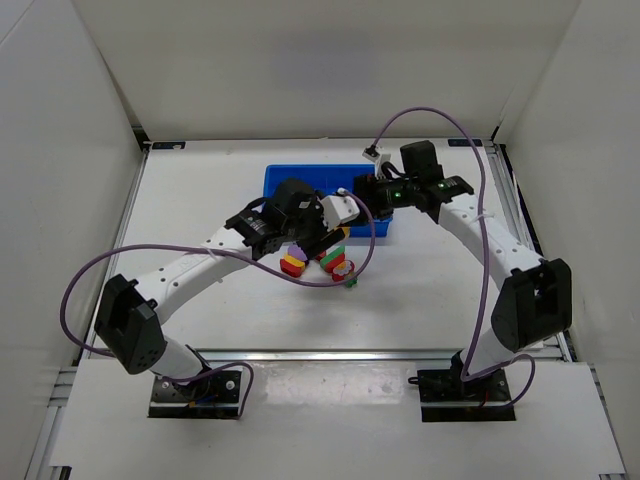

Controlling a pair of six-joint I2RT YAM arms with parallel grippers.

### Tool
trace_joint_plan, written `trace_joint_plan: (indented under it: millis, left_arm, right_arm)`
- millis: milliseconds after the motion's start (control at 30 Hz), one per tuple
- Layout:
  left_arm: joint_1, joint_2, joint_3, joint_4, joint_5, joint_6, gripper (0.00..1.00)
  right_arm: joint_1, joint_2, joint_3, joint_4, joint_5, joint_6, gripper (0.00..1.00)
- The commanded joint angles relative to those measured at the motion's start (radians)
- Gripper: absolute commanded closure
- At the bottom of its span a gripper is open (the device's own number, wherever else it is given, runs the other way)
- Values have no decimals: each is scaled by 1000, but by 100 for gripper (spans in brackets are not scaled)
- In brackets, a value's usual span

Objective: Sort the legos into containers by color

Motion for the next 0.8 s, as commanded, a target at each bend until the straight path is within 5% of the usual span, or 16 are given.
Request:
trace_joint_plan:
  millis: [0,200,600,767]
  left_arm:
    - [-1,-13,37,45,10,2,67]
    - [-3,-20,29,66,10,-2,66]
    - [-3,-53,-18,82,-17,-13,66]
    - [-4,-74,-66,109,-43,-18,67]
  right_arm:
    - [26,2,31,35,-50,-32,6]
    - [42,15,15,44,-84,-23,11]
    - [-7,29,5,113,-180,42,82]
    - [-58,15,-2,159,-229,105,100]
